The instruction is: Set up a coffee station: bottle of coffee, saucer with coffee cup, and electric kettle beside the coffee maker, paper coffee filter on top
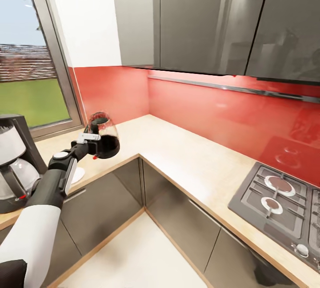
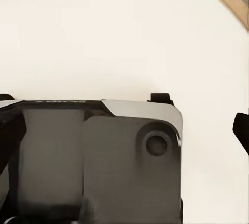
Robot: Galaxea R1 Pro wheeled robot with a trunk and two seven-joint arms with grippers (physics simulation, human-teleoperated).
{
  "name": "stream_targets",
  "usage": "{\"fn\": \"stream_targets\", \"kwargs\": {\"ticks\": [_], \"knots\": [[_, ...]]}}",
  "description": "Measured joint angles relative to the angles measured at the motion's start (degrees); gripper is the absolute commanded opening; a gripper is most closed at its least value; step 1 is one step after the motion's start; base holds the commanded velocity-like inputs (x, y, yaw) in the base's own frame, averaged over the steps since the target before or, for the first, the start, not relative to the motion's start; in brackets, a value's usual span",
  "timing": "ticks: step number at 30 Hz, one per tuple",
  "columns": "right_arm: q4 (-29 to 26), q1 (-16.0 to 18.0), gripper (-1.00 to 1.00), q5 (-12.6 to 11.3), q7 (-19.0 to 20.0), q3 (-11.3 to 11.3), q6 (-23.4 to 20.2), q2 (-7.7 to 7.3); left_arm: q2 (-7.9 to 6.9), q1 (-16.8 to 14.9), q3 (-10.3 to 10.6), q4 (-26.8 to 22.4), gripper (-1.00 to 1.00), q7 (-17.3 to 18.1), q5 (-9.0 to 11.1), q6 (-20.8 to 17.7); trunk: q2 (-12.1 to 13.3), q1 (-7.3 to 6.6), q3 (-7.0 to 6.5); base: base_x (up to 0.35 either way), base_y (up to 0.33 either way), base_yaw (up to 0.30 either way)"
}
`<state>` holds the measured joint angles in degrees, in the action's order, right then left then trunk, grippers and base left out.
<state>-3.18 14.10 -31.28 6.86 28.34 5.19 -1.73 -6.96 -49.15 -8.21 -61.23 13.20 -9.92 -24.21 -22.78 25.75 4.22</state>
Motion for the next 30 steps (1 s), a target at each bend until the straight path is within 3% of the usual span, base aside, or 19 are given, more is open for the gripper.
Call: {"fn": "stream_targets", "kwargs": {"ticks": [10,20,26,30], "knots": [[-0.1,0.0,1.00,0.1,-0.1,0.1,0.1,0.18,0.07,1.0,0.0,0.3,-1.00,-6.2,0.1,0.1,0.0,0.00,0.00,-0.001,-0.005,0.001],[-0.2,0.0,1.00,-0.1,0.0,0.0,0.0,0.19,-0.10,1.0,-0.1,0.4,-1.00,-6.7,-0.2,1.4,0.0,0.00,0.00,0.000,0.000,0.006],[-0.1,0.0,1.00,-0.1,0.0,0.0,0.0,0.19,-0.07,2.8,0.1,0.4,-1.00,-10.2,0.0,2.9,0.0,0.00,0.00,0.000,0.000,0.206],[0.0,0.0,1.00,-0.1,0.0,0.1,0.0,0.21,0.00,3.7,0.2,0.4,-1.00,-11.2,0.2,5.9,0.0,0.00,0.00,0.000,0.000,0.269]]}}
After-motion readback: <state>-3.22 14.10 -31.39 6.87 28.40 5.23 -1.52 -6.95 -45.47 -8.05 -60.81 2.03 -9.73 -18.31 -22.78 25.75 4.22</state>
